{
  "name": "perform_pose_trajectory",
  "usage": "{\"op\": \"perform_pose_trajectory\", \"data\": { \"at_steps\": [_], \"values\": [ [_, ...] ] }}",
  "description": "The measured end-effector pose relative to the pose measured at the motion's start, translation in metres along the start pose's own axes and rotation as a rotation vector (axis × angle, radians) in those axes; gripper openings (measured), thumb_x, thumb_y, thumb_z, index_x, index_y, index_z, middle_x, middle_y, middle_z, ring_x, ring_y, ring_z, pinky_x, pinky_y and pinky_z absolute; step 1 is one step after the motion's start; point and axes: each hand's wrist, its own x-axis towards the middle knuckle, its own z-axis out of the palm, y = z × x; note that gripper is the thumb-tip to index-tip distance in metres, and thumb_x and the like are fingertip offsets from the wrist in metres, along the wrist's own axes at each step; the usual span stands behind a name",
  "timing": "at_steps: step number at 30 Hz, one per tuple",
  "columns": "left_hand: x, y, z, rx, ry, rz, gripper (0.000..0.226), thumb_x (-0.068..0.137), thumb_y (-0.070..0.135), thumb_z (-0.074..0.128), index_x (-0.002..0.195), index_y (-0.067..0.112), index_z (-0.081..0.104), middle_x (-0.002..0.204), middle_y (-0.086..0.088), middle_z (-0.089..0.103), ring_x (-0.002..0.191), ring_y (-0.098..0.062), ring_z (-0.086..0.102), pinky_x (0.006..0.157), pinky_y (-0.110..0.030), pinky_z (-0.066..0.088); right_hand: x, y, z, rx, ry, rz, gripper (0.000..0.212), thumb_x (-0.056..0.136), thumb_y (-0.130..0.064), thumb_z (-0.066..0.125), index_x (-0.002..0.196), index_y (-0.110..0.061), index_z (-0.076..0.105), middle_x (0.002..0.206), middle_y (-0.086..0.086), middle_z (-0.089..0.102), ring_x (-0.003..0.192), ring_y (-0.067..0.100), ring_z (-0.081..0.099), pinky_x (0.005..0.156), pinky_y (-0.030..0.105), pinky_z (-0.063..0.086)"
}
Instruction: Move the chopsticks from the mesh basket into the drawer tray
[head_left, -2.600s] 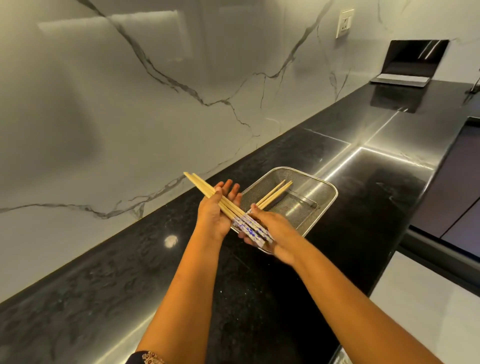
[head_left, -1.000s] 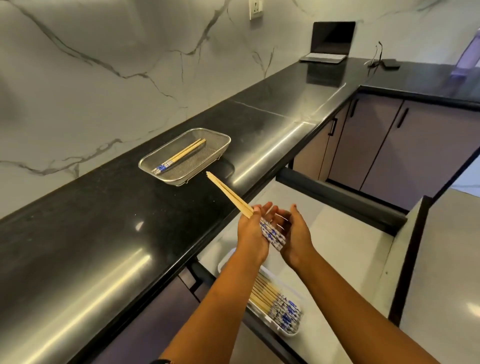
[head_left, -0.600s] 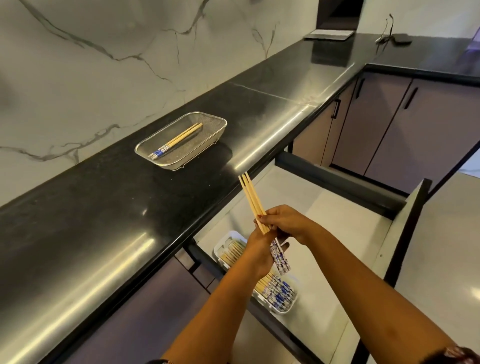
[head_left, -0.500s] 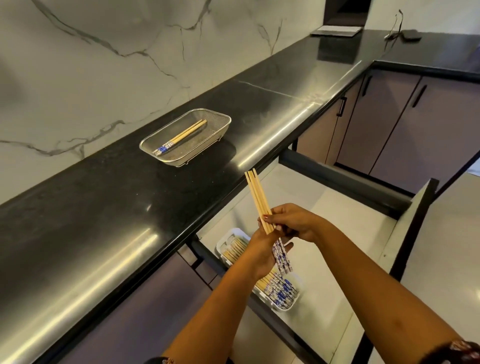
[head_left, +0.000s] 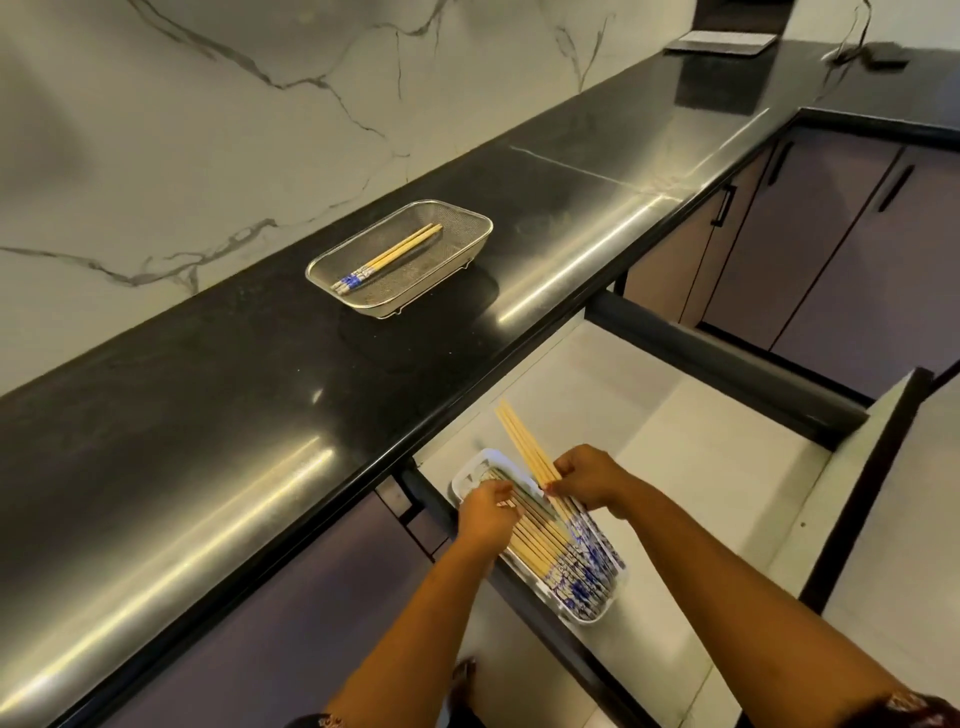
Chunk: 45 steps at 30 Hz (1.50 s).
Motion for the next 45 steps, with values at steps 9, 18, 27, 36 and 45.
{"op": "perform_pose_trajectory", "data": {
  "at_steps": [9,18,27,36,45],
  "values": [
    [0.029,-0.030,-0.047,0.368,0.216,0.187,0.024,0.092,0.017,0.047,0.107,0.008,0.063,0.113,-0.012,0.061,0.100,-0.028,0.060,0.079,-0.029,0.045,0.023,0.013,0.067,-0.359,0.005,0.145,0.013,0.089,-0.020,0.063,0.092,-0.008,0.065,0.094,0.014,0.064,0.091,0.028,0.062,0.068,0.025,0.041],
    [0.046,-0.053,-0.047,0.646,0.020,0.284,0.037,0.092,0.012,0.049,0.129,0.014,0.051,0.138,-0.007,0.048,0.123,-0.024,0.049,0.102,-0.039,0.043,0.041,0.017,0.093,-0.504,0.064,0.240,0.030,0.098,-0.023,0.044,0.118,-0.008,0.060,0.121,0.012,0.064,0.109,0.028,0.061,0.088,0.033,0.048],
    [0.056,-0.070,-0.050,0.763,-0.119,0.253,0.044,0.098,0.023,0.039,0.141,0.018,0.035,0.155,0.001,0.025,0.144,-0.022,0.018,0.115,-0.045,0.018,0.046,0.023,0.103,-0.498,0.076,0.261,0.024,0.097,-0.021,0.046,0.114,-0.013,0.061,0.114,0.009,0.066,0.101,0.025,0.063,0.082,0.029,0.048],
    [0.051,-0.070,-0.047,0.891,-0.184,0.225,0.051,0.099,0.029,0.036,0.147,0.020,0.022,0.159,0.003,0.010,0.147,-0.021,-0.004,0.115,-0.056,0.006,0.038,0.026,0.106,-0.528,0.062,0.193,0.028,0.095,-0.027,0.047,0.120,-0.018,0.053,0.120,0.009,0.064,0.107,0.027,0.062,0.088,0.034,0.050],
    [0.044,-0.070,-0.044,0.954,-0.206,0.271,0.056,0.097,0.033,0.040,0.147,0.019,0.019,0.158,-0.001,0.013,0.147,-0.022,0.001,0.114,-0.056,0.011,0.030,0.030,0.105,-0.407,0.185,0.174,0.029,0.100,-0.031,0.037,0.115,-0.015,0.057,0.118,0.011,0.064,0.109,0.029,0.062,0.098,0.042,0.050]
  ]
}}
